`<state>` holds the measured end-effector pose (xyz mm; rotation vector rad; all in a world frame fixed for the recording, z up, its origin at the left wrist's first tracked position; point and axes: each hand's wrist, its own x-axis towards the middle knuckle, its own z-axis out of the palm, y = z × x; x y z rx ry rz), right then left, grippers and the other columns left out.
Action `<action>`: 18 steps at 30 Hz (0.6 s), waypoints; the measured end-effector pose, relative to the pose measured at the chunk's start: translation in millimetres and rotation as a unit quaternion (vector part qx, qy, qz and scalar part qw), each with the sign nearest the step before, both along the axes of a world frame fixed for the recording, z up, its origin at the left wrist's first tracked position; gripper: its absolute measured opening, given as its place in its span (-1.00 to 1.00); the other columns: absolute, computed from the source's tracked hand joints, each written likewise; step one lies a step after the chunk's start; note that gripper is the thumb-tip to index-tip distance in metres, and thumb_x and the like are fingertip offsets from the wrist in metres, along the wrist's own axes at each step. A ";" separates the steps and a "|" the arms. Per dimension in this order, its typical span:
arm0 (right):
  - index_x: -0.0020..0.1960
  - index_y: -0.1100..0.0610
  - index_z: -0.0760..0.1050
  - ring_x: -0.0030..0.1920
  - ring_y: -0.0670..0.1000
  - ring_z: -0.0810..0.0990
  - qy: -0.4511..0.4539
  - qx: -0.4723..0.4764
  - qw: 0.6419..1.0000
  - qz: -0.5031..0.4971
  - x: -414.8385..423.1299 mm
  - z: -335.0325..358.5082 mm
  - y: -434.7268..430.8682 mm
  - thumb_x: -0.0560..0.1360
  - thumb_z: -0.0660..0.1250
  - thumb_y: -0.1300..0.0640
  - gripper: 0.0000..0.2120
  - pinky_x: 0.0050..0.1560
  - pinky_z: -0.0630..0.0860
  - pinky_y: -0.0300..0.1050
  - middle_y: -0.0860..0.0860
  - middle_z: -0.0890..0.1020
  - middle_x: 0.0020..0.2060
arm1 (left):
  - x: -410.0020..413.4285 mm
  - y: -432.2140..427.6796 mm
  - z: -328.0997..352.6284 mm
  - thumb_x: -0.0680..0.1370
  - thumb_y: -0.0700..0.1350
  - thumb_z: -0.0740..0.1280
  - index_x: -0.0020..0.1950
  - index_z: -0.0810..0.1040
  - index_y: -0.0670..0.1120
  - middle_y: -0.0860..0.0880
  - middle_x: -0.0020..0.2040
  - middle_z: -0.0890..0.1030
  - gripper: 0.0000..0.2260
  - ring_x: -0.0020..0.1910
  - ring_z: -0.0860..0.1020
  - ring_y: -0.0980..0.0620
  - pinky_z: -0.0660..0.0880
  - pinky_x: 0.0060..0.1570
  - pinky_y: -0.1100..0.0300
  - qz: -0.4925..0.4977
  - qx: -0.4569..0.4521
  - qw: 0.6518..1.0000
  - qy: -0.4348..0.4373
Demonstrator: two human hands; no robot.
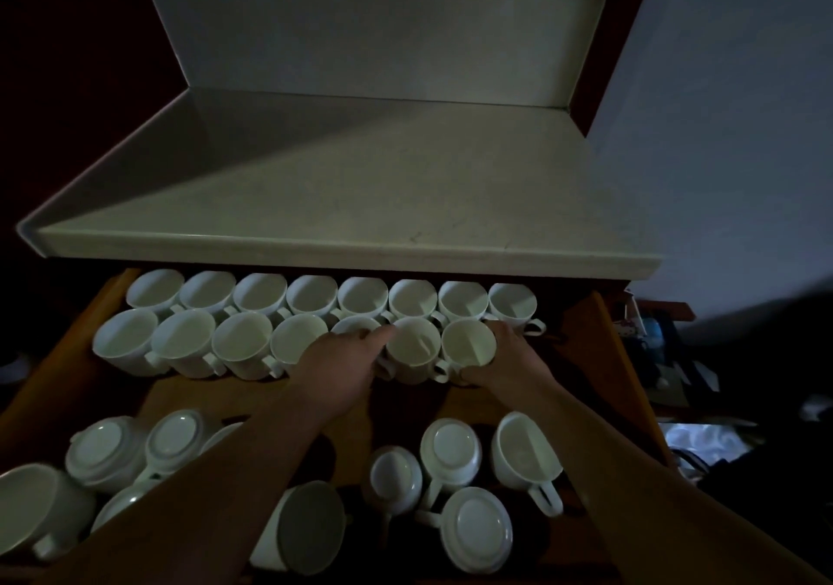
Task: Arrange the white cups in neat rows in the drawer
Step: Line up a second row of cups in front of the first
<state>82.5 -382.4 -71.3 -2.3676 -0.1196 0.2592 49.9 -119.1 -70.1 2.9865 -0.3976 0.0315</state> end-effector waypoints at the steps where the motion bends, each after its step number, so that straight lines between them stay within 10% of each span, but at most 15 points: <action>1: 0.22 0.01 0.52 0.05 -0.10 0.62 -0.001 -0.002 1.000 0.000 0.1 -0.2 0.1 0.16 0.68 0.01 -0.33 0.06 0.67 0.06 -0.14 0.61 0.02 | -0.4 -0.4 1.2 0.61 -0.01 0.27 0.51 0.33 0.14 0.01 0.16 0.65 -0.54 -0.06 0.64 -0.03 0.60 -0.18 0.05 -0.012 -0.001 1.000 -0.003; 8: 0.33 0.02 0.42 0.13 -0.04 0.58 0.038 -0.041 0.998 0.001 -1.7 14.2 -9.2 0.19 0.66 -0.14 -0.19 0.04 0.57 -0.07 -0.07 0.56 0.16 | 1.8 -4.5 -2.5 0.62 0.19 0.22 0.35 0.50 0.11 0.01 0.15 0.59 -0.66 0.04 0.58 -0.03 0.51 -0.11 0.09 -0.013 -0.003 1.000 -0.003; 13: 0.13 0.03 0.61 -0.05 -0.06 0.64 0.089 -0.140 0.983 0.081 -18.8 51.7 -37.1 0.46 0.48 -0.11 -0.68 -0.13 0.52 -0.17 -0.07 0.68 -0.04 | 0.4 -18.3 -7.3 0.46 0.31 0.17 0.16 0.62 0.08 -0.02 0.06 0.49 -0.53 0.05 0.44 -0.09 0.44 -0.01 0.00 -0.034 0.005 0.996 -0.082; 18: 0.19 0.06 0.60 -0.13 -0.11 0.59 0.185 -0.232 0.942 0.156 -46.3 74.0 -44.3 0.52 0.43 -0.19 -0.61 -0.27 0.41 -0.28 -0.10 0.62 -0.10 | 5.5 -66.0 4.0 0.50 0.19 0.22 0.12 0.60 -0.01 -0.03 0.14 0.55 -0.63 0.12 0.49 -0.10 0.47 0.08 -0.03 -0.115 -0.044 0.989 -0.080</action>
